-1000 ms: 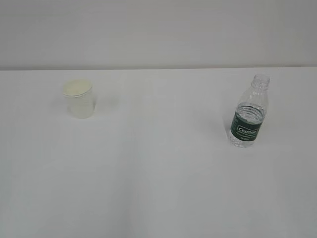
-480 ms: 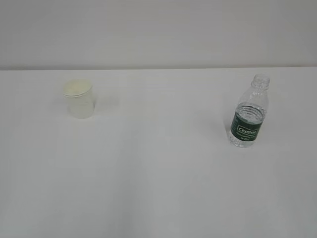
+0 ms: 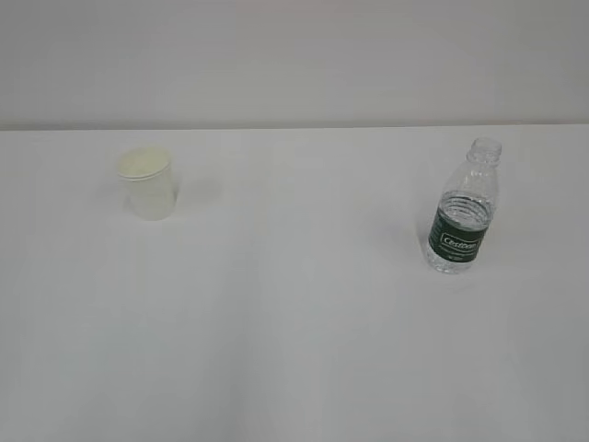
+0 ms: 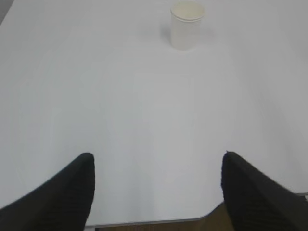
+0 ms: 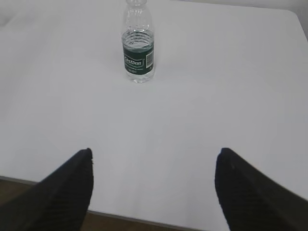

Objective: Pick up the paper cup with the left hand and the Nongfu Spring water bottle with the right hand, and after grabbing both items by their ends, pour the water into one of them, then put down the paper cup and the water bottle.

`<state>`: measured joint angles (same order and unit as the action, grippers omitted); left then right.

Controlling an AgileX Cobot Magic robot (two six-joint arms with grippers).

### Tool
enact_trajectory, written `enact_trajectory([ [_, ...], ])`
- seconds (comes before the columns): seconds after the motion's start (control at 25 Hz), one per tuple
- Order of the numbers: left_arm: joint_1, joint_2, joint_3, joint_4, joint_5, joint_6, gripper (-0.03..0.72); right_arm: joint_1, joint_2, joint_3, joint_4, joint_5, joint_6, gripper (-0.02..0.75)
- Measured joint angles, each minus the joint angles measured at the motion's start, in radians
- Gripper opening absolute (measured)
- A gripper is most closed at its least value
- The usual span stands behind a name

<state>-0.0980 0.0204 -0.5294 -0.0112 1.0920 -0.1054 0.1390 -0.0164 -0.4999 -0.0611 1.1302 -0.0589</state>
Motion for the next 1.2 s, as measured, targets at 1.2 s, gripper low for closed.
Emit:
enact_trajectory([
  [1.2,0.000,0.306,-0.025,-0.066,-0.220,0.011,0.587,0.000,0.316,-0.016,0.061,-0.201,0.000,0.587],
])
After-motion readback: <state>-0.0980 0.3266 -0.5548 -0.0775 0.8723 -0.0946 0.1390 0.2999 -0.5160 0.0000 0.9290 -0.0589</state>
